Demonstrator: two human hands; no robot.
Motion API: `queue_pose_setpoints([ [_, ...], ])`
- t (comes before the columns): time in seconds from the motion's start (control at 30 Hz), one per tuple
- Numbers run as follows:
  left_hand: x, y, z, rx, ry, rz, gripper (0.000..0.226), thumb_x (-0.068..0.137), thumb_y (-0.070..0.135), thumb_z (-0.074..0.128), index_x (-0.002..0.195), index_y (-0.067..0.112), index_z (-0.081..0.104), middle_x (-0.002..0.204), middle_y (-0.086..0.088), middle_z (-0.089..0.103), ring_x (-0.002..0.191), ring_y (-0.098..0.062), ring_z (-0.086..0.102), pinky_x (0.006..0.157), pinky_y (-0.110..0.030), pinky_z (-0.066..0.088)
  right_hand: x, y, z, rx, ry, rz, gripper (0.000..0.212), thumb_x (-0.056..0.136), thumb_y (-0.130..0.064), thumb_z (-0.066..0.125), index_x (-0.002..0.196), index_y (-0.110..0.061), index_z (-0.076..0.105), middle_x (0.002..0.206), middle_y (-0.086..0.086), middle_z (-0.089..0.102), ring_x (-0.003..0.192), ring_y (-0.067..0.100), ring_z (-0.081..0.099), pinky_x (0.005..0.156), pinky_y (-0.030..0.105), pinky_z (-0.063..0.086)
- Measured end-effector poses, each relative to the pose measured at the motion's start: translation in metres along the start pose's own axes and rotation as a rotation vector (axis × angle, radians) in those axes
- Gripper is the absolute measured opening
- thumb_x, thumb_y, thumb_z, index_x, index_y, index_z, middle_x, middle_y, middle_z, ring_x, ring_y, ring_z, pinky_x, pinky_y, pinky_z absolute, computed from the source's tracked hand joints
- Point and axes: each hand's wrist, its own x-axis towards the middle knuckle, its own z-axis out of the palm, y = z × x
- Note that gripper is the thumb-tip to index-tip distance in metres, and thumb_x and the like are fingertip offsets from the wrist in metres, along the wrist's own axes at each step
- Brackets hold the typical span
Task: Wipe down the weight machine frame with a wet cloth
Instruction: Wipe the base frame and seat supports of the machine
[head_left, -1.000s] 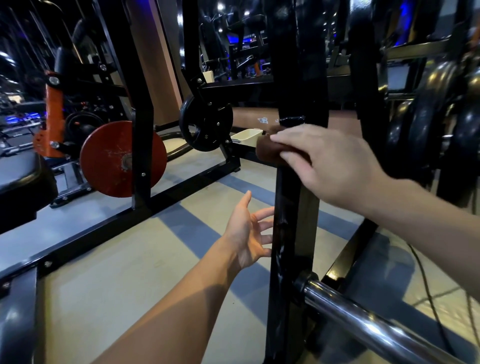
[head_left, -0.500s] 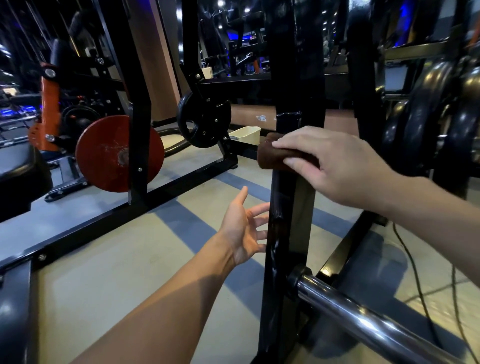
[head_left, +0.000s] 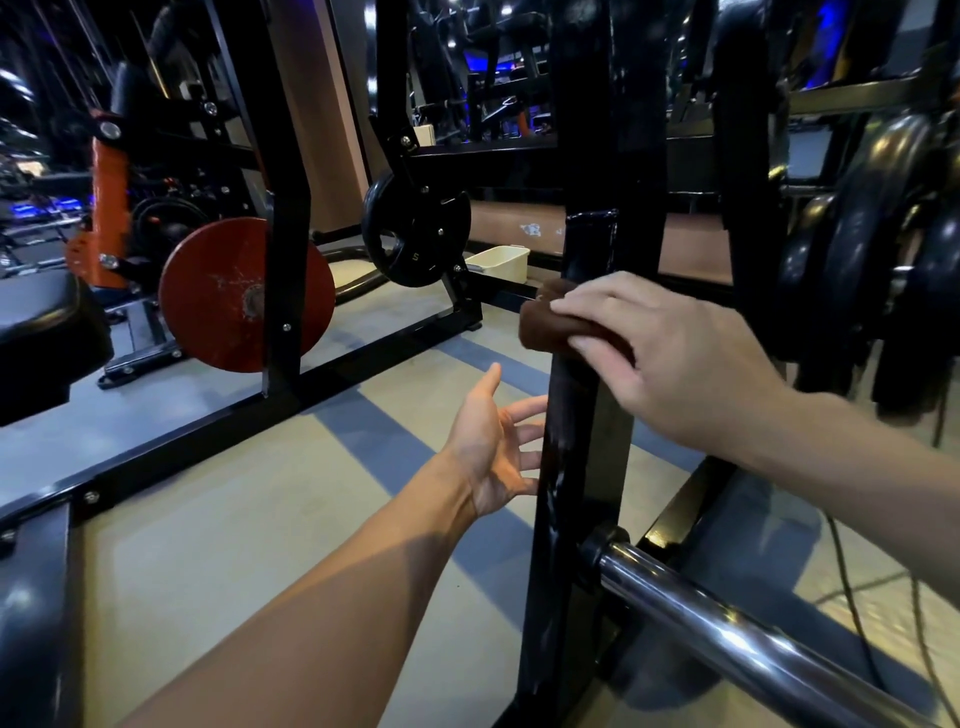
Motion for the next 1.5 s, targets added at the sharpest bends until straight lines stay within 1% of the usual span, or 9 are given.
queue_pose_setpoints([
  [0.17, 0.0, -0.003, 0.001, -0.028, 0.009, 0.007, 0.079, 0.098, 0.075, 0.026, 0.116, 0.011, 0.07, 0.103, -0.013, 0.074, 0.082, -0.031, 0.072, 0.086, -0.047, 0.054, -0.027, -0.015, 0.017, -0.069, -0.337, -0.124, 0.034, 0.1, -0.049, 0.049, 0.133, -0.044, 0.057, 0.132, -0.026, 0.054, 0.106, 0.006, 0.062, 0.079, 0.031, 0.054],
  [0.27, 0.0, -0.001, -0.001, -0.073, -0.037, -0.025, 0.086, 0.098, 0.075, 0.025, 0.126, 0.006, 0.067, 0.115, -0.021, 0.073, 0.103, -0.038, 0.07, 0.094, -0.049, 0.053, -0.027, -0.02, 0.016, -0.072, -0.584, -0.177, 0.032, 0.101, -0.049, 0.051, 0.132, -0.049, 0.055, 0.132, -0.026, 0.055, 0.119, 0.005, 0.057, 0.09, 0.035, 0.053],
  [0.47, 0.002, -0.001, -0.001, -0.052, -0.055, -0.026, 0.083, 0.098, 0.076, 0.026, 0.132, 0.011, 0.066, 0.114, -0.012, 0.076, 0.107, -0.039, 0.071, 0.105, -0.061, 0.046, -0.005, -0.009, 0.004, -0.031, 0.002, -0.022, 0.032, 0.101, -0.039, 0.055, 0.132, -0.033, 0.063, 0.13, -0.019, 0.061, 0.099, 0.015, 0.068, 0.074, 0.04, 0.057],
  [0.77, 0.005, 0.002, -0.005, 0.082, -0.137, -0.02, 0.062, 0.1, 0.062, 0.04, 0.124, 0.014, 0.072, 0.108, -0.01, 0.073, 0.102, -0.031, 0.059, 0.092, -0.044, 0.047, -0.061, -0.048, 0.029, -0.171, -0.566, -0.106, 0.033, 0.104, -0.048, 0.044, 0.136, -0.042, 0.049, 0.136, -0.018, 0.044, 0.103, 0.015, 0.064, 0.072, 0.033, 0.052],
  [1.0, 0.001, 0.009, -0.006, 0.279, -0.181, 0.058, 0.046, 0.095, 0.054, 0.062, 0.124, 0.019, 0.069, 0.108, -0.011, 0.069, 0.1, -0.027, 0.071, 0.088, -0.051, 0.06, -0.036, -0.029, 0.011, -0.162, -0.167, 0.031, 0.03, 0.101, -0.045, 0.05, 0.128, -0.041, 0.059, 0.125, -0.021, 0.061, 0.096, 0.015, 0.068, 0.065, 0.033, 0.052],
  [1.13, 0.002, 0.012, -0.007, 0.262, -0.187, -0.021, 0.047, 0.093, 0.062, 0.061, 0.11, 0.02, 0.075, 0.109, -0.006, 0.072, 0.088, -0.023, 0.07, 0.078, -0.041, 0.057, -0.058, -0.045, 0.027, -0.227, -0.389, -0.055, 0.034, 0.104, -0.048, 0.042, 0.136, -0.04, 0.049, 0.133, -0.015, 0.045, 0.093, 0.018, 0.065, 0.062, 0.031, 0.046],
  [1.27, 0.004, 0.012, -0.008, 0.283, -0.182, -0.013, 0.057, 0.091, 0.066, 0.061, 0.122, 0.02, 0.073, 0.122, -0.005, 0.074, 0.107, -0.027, 0.072, 0.089, -0.045, 0.056, -0.082, -0.057, 0.035, -0.142, -0.627, -0.099, 0.033, 0.105, -0.044, 0.045, 0.137, -0.038, 0.05, 0.133, -0.011, 0.043, 0.094, 0.02, 0.065, 0.068, 0.033, 0.05],
  [1.4, 0.004, 0.013, -0.007, 0.275, -0.173, -0.015, 0.051, 0.091, 0.066, 0.062, 0.113, 0.021, 0.075, 0.115, -0.005, 0.073, 0.09, -0.022, 0.071, 0.081, -0.04, 0.058, -0.061, -0.043, 0.026, -0.238, -0.455, -0.093, 0.033, 0.104, -0.048, 0.04, 0.135, -0.041, 0.05, 0.131, -0.017, 0.05, 0.099, 0.014, 0.066, 0.066, 0.032, 0.051],
  [1.5, 0.005, 0.011, -0.008, 0.292, -0.134, 0.007, 0.046, 0.09, 0.066, 0.062, 0.101, 0.023, 0.075, 0.11, -0.008, 0.073, 0.099, -0.024, 0.069, 0.098, -0.049, 0.057, -0.047, -0.036, 0.015, -0.314, -0.289, -0.024, 0.034, 0.1, -0.047, 0.043, 0.13, -0.037, 0.058, 0.124, -0.015, 0.056, 0.078, 0.016, 0.066, 0.049, 0.028, 0.042],
])
